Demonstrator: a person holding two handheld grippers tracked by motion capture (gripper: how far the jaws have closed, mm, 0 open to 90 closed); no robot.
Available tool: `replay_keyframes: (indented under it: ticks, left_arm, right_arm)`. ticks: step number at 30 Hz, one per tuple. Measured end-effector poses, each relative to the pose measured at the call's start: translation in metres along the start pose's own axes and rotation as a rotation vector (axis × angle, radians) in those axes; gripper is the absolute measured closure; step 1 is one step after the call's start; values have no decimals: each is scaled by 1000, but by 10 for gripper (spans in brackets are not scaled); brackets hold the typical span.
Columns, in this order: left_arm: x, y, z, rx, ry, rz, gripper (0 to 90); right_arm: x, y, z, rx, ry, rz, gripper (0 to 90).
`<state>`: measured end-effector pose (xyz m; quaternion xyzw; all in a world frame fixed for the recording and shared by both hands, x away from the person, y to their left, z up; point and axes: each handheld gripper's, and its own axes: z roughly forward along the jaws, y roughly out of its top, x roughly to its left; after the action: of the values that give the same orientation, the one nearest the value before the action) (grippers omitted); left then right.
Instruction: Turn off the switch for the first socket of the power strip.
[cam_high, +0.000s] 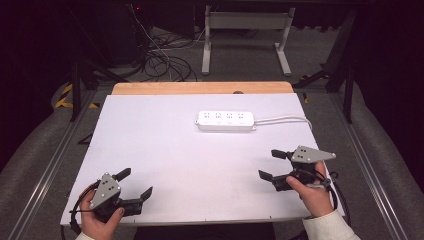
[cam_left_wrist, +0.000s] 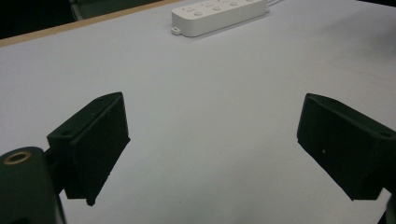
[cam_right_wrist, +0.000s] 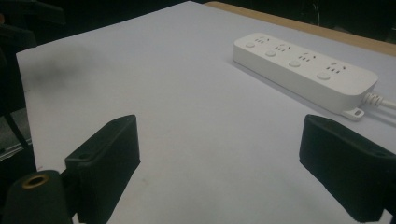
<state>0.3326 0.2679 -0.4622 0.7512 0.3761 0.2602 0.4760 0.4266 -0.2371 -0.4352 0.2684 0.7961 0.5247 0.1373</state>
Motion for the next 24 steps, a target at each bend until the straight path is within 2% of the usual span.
replay_keyframes:
  ticks: [6,10,15,21,24]
  left_arm:
    - [-2,1,0,13,-2,10,95]
    - [-1,1,0,19,-7,12,95]
    - [-1,0,0,19,-9,13,95]
    - [-1,0,0,17,-12,16,95]
    - [0,-1,0,20,-3,12,95]
  right_arm:
    - [2,-18,-2,32,14,29,115]
    - [4,-29,0,57,33,27,89]
    - [6,-40,5,69,13,41,86]
    - [10,-55,10,88,-47,42,88]
    - [12,-58,12,107,-62,12,90]
